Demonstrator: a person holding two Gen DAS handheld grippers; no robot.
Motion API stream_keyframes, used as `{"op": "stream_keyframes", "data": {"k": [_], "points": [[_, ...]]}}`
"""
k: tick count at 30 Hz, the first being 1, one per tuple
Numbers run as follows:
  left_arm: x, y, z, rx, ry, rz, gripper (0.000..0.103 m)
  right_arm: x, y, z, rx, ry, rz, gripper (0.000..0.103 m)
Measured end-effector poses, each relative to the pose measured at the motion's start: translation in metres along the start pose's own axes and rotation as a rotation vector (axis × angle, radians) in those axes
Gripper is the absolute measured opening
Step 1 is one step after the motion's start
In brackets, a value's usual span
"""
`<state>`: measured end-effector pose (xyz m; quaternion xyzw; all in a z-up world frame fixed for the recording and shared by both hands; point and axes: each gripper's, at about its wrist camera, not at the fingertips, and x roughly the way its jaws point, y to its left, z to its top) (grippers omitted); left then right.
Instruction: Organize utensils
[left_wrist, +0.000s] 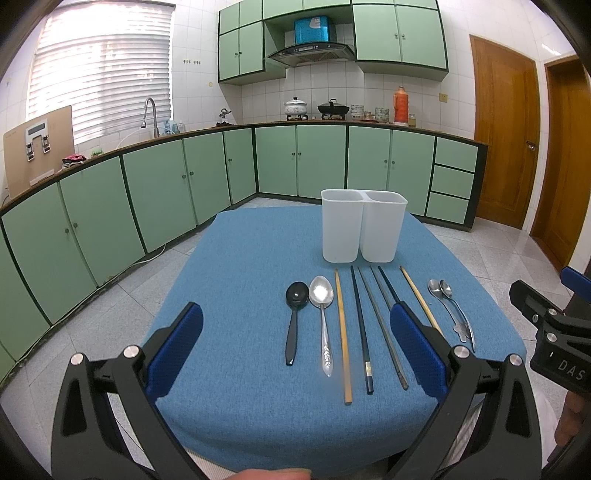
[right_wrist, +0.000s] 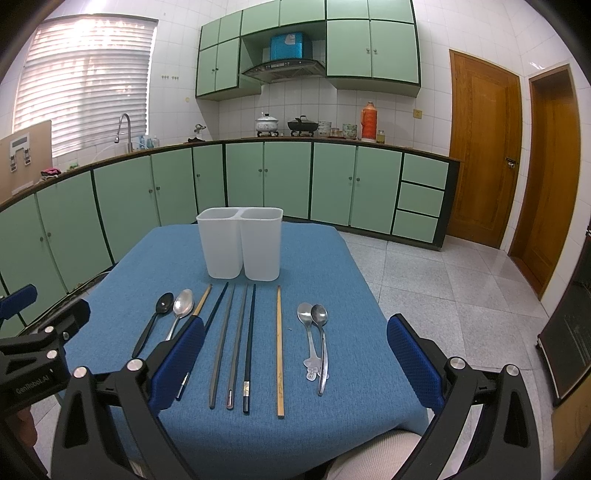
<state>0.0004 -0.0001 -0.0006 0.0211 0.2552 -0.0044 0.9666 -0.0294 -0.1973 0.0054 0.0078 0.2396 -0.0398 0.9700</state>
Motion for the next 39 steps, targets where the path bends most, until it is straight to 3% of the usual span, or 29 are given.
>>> {"op": "stream_keyframes", "data": {"k": [39], "points": [[-0.001, 0.011, 0.003, -0.001, 0.005, 0.000, 0.098, -0.001, -0.002, -0.001, 0.001, 0.000, 0.000, 0.097]]}}
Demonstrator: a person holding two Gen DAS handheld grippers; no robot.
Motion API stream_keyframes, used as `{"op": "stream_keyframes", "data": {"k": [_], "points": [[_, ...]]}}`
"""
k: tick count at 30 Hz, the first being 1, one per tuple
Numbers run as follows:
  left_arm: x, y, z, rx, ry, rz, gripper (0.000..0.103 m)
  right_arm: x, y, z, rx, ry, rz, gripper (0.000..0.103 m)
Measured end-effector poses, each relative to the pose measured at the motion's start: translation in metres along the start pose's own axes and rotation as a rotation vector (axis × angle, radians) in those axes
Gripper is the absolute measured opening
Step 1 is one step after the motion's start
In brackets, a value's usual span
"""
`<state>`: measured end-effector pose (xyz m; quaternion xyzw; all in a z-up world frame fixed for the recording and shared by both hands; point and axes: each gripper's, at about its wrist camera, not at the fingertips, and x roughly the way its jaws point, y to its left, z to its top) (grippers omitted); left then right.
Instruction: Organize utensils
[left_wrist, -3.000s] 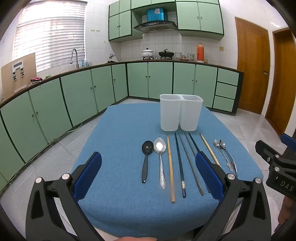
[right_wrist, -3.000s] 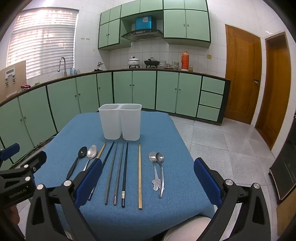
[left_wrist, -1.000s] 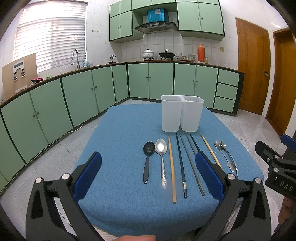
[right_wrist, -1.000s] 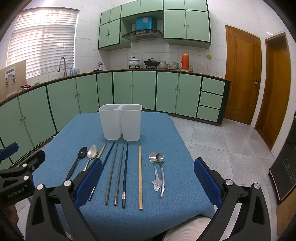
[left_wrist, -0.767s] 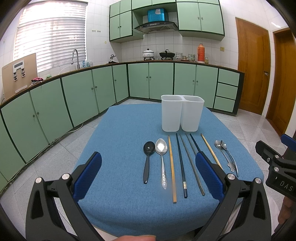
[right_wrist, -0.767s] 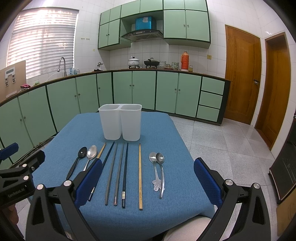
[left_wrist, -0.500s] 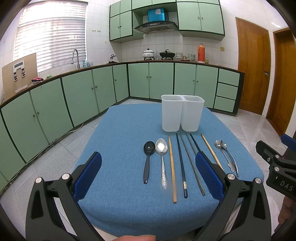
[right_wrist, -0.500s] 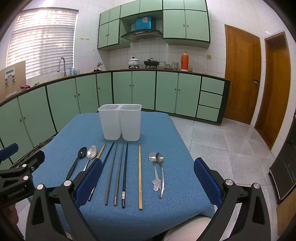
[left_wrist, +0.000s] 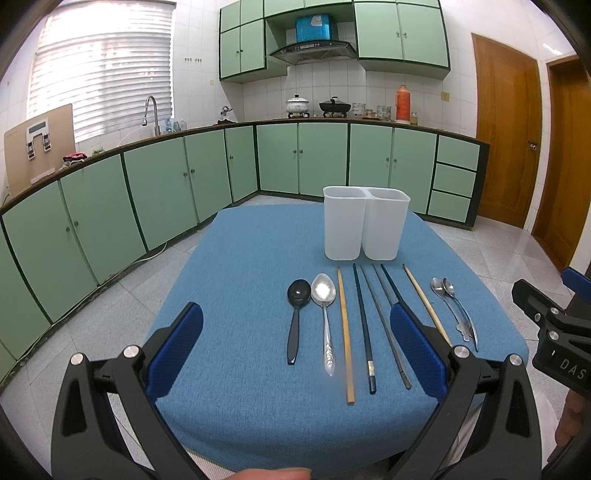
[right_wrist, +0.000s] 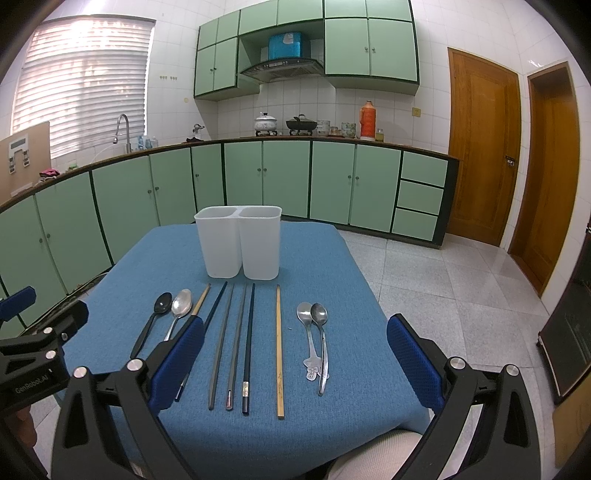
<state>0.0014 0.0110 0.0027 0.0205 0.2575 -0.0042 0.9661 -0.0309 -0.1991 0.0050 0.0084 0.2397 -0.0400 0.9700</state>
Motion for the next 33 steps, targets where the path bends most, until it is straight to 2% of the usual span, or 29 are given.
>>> {"op": "stream_keyframes", "data": {"k": [8, 11, 15, 19, 21, 25, 28, 33], "points": [[0.007, 0.006, -0.003, -0.021, 0.008, -0.024, 0.098, 0.000, -0.001, 0.001, 0.001, -0.001, 0.000, 0.097], [0.019, 0.013, -0.003, -0.020, 0.026, 0.014, 0.098, 0.006, -0.005, 0.001, 0.009, -0.010, -0.002, 0.097], [0.046, 0.029, -0.006, -0.054, 0.088, 0.061, 0.098, 0.026, -0.013, -0.003, 0.013, -0.004, -0.018, 0.097], [0.075, 0.043, -0.007, -0.078, 0.128, 0.071, 0.098, 0.053, -0.022, -0.003, 0.015, 0.017, -0.030, 0.097], [0.089, 0.047, -0.006, -0.084, 0.148, 0.055, 0.098, 0.067, -0.026, -0.003, 0.023, 0.031, -0.027, 0.097], [0.129, 0.054, -0.006, -0.132, 0.244, 0.001, 0.098, 0.094, -0.033, -0.004, 0.040, 0.061, -0.031, 0.097], [0.151, 0.054, -0.007, -0.146, 0.300, -0.006, 0.098, 0.109, -0.038, -0.004, 0.052, 0.084, -0.034, 0.097], [0.184, 0.041, -0.011, -0.093, 0.368, -0.016, 0.098, 0.127, -0.039, -0.003, 0.053, 0.103, -0.034, 0.097]]}}
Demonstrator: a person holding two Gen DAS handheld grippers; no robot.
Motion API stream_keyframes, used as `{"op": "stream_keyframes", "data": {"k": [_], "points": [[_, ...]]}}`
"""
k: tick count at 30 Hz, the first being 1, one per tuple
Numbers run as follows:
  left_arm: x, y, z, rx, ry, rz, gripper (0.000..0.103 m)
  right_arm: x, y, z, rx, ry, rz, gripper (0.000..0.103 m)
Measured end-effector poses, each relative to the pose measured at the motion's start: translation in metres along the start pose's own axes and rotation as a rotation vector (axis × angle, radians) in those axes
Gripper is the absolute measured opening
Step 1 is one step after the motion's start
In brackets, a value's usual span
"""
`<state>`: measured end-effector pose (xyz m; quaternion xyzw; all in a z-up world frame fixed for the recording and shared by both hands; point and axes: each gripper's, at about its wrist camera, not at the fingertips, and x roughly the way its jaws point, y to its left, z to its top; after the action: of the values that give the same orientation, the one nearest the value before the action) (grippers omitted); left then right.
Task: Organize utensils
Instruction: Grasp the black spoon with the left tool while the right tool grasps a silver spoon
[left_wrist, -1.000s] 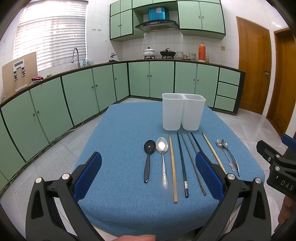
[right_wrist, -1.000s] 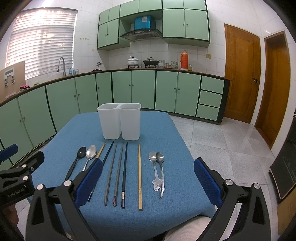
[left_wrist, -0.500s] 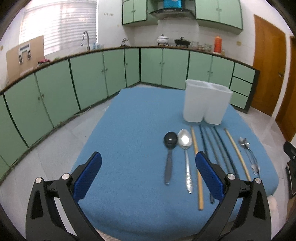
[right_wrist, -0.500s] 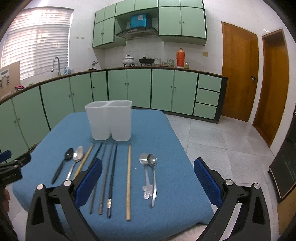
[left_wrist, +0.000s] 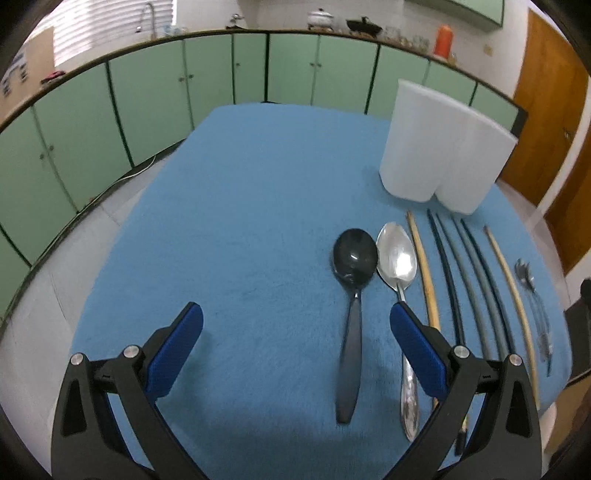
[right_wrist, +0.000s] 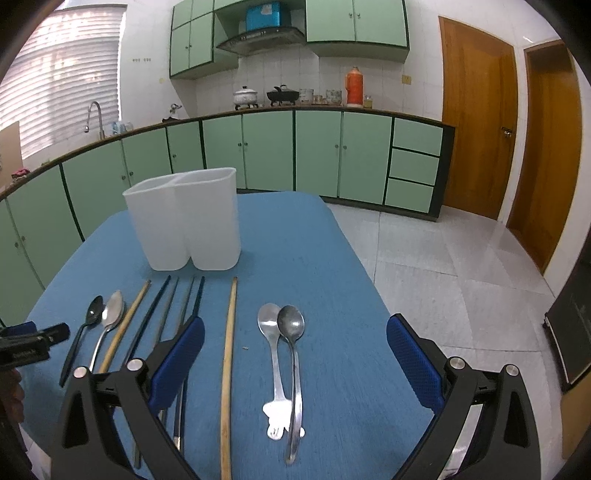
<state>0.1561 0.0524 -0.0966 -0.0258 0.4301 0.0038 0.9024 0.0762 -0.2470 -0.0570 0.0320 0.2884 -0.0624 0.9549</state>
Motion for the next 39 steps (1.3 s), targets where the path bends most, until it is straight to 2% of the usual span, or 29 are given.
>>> {"op": "stream_keyframes", "data": {"k": [12, 21, 28, 34, 39], "points": [[0.040, -0.009, 0.021, 0.039, 0.036, 0.015, 0.097, 0.022, 0.008, 0.004, -0.009, 0.022, 0.009, 0.097], [0.052, -0.020, 0.034, 0.076, 0.039, -0.007, 0.078, 0.027, 0.010, 0.006, -0.010, 0.027, 0.011, 0.097], [0.055, -0.020, 0.040, 0.071, 0.041, -0.030, 0.074, 0.034, 0.009, 0.006, -0.013, 0.035, 0.006, 0.097], [0.055, -0.022, 0.043, 0.075, 0.039, -0.042, 0.065, 0.042, 0.003, 0.009, -0.037, 0.044, -0.006, 0.096], [0.052, -0.024, 0.037, 0.075, 0.025, -0.044, 0.058, 0.058, -0.002, 0.008, -0.045, 0.086, 0.011, 0.085]]}}
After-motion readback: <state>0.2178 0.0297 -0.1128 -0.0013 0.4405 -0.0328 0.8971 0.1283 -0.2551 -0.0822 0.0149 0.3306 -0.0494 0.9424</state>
